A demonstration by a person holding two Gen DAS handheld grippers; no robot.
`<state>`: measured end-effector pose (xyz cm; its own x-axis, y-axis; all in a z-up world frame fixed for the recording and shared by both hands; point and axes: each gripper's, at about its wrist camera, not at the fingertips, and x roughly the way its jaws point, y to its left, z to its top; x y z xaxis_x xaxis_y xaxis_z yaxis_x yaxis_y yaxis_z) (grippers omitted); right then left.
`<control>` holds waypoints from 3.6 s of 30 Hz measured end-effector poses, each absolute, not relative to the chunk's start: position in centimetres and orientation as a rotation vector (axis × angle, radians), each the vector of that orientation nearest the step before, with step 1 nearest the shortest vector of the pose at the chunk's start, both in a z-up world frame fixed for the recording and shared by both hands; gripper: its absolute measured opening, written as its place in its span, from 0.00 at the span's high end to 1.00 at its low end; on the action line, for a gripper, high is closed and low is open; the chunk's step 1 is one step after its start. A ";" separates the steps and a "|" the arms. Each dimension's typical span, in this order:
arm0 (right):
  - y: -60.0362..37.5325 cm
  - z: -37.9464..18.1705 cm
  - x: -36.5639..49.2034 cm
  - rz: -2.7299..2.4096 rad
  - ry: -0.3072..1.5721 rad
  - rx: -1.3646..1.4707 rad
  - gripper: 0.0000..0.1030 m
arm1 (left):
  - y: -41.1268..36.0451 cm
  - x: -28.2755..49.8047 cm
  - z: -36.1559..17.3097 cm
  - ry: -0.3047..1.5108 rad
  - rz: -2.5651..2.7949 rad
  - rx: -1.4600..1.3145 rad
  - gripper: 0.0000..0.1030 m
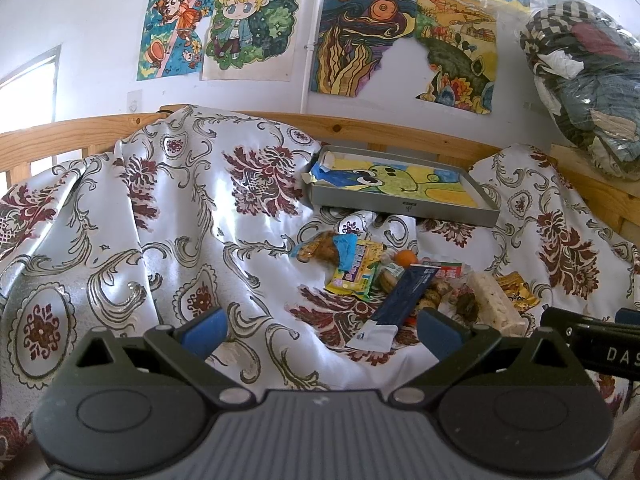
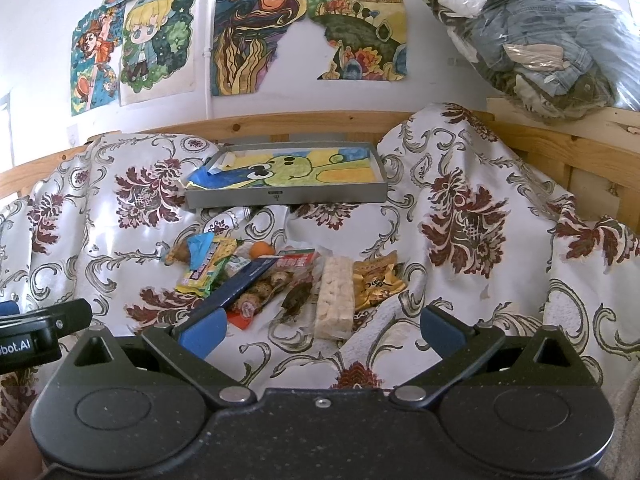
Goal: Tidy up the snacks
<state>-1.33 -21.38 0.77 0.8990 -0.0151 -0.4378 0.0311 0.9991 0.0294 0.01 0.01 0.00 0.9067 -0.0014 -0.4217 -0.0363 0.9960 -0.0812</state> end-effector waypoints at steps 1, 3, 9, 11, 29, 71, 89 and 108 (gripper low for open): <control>-21.4 0.8 -1.3 -0.024 0.453 0.036 0.01 | 0.0 0.0 0.0 0.435 0.018 -0.088 0.00; -21.4 0.8 -1.3 -0.024 0.452 0.036 0.01 | 0.0 0.0 0.0 0.435 0.018 -0.088 0.00; -21.4 0.8 -1.3 -0.024 0.452 0.037 0.01 | 0.0 0.0 0.0 0.435 0.018 -0.088 0.00; -21.4 0.8 -1.3 -0.024 0.453 0.036 0.01 | 0.0 0.0 0.0 0.436 0.018 -0.089 0.00; -21.6 1.0 -1.4 -0.022 0.455 0.038 0.01 | 0.0 0.0 0.0 0.442 0.019 -0.089 0.00; -22.6 1.4 5.4 0.058 0.673 -0.061 0.01 | -2.0 7.8 -0.4 0.645 0.063 -0.139 0.00; -24.5 1.1 11.2 0.119 0.651 -0.164 0.01 | -4.5 12.9 -1.2 0.661 -0.021 -0.062 0.00; -24.5 -1.1 13.8 0.160 0.726 -0.159 0.13 | -4.6 18.3 -3.5 0.743 -0.160 0.018 0.01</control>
<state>13.84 -24.49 -1.14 0.7366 0.0900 -0.6703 -0.2000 0.9758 -0.0888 18.33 -4.61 -3.50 0.7251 -0.1389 -0.6745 0.1513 0.9876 -0.0407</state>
